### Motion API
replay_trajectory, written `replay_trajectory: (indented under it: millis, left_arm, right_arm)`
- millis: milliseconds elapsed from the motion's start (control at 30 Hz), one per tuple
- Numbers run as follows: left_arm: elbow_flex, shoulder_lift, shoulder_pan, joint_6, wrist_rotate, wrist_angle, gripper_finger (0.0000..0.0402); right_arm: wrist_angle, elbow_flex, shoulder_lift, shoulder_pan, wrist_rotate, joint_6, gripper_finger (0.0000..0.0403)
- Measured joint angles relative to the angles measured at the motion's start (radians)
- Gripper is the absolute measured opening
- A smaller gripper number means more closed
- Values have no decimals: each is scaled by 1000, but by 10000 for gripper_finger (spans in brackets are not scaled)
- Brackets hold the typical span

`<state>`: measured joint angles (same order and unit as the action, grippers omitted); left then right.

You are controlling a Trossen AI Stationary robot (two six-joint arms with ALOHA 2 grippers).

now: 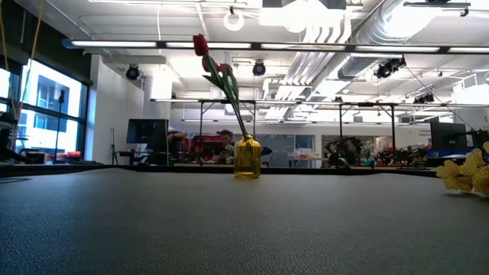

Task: Sort flowers into vase by color
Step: Put the white flowers into the green vase

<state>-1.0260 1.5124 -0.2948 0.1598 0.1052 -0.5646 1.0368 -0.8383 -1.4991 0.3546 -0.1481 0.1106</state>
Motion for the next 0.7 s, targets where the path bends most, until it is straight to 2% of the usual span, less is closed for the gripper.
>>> replay_trajectory:
  millis: [267,533,700]
  left_arm:
    - [0,-32,-3,7,12,41,77]
    - [0,-32,-2,36,12,43,12]
    - [0,-32,-3,36,11,54,6]
  right_arm:
    - [-1,0,0,0,-5,1,0]
    - [-10,0,0,0,-8,-1,0]
    - [-23,0,0,0,-6,-30,1]
